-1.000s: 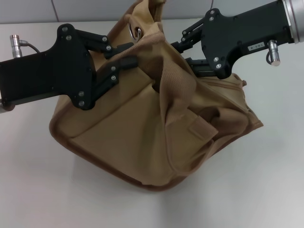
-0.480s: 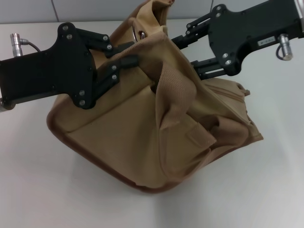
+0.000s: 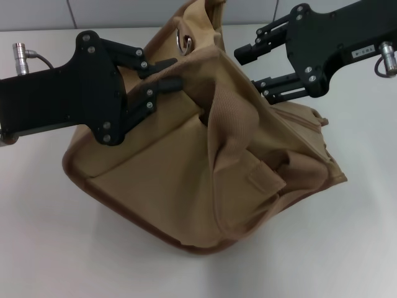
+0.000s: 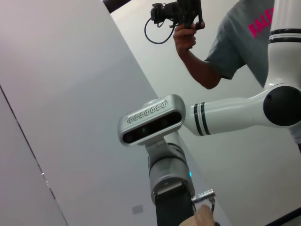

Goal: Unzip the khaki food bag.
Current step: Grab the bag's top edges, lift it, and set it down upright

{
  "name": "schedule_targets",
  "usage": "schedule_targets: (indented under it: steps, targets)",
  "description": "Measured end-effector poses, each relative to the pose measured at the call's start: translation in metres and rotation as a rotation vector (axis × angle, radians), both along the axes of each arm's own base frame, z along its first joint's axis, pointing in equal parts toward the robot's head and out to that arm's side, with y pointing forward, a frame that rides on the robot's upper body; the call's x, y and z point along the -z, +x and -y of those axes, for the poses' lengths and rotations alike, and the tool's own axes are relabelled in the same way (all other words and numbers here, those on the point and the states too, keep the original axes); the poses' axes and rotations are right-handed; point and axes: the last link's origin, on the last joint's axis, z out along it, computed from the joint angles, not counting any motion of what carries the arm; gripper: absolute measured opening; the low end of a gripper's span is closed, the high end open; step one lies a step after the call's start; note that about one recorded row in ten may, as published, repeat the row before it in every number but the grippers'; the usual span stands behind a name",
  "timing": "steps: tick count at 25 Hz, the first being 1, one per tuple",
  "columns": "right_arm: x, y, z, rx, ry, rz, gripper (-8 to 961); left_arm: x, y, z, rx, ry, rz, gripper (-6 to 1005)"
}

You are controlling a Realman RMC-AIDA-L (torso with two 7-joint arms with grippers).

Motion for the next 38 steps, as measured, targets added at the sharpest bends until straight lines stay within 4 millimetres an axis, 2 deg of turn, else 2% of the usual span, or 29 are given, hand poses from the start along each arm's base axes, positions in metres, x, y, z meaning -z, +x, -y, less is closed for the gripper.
schedule_targets:
  steps: [13,23,38]
  targets:
    - [0.011,-0.003,-0.003,0.010,-0.071,0.006,539,-0.001,0.002,0.001,0.022,0.001,-0.007,92]
    - [-0.007,0.000,-0.004,0.012,-0.065,0.014,534,-0.003,0.002,0.003,0.028,0.003,-0.012,93]
    - [0.008,-0.005,-0.010,0.013,-0.110,0.001,527,-0.001,0.004,0.002,0.040,-0.005,-0.026,92]
